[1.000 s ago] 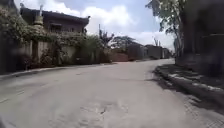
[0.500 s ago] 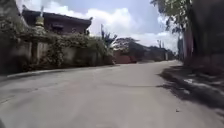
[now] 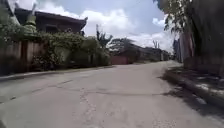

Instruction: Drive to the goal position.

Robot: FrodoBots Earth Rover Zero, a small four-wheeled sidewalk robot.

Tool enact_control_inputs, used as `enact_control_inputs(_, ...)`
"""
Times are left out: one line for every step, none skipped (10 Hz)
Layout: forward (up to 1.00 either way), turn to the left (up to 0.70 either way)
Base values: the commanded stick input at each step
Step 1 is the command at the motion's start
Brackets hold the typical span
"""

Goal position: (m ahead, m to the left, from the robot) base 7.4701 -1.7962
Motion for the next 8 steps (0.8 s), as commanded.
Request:
enact_control_inputs(1.0, -0.22)
enact_control_inputs(1.0, -0.15)
enact_control_inputs(1.0, -0.08)
enact_control_inputs(1.0, -0.04)
enact_control_inputs(1.0, -0.03)
enact_control_inputs(1.0, -0.03)
enact_control_inputs(1.0, -0.03)
enact_control_inputs(1.0, -0.03)
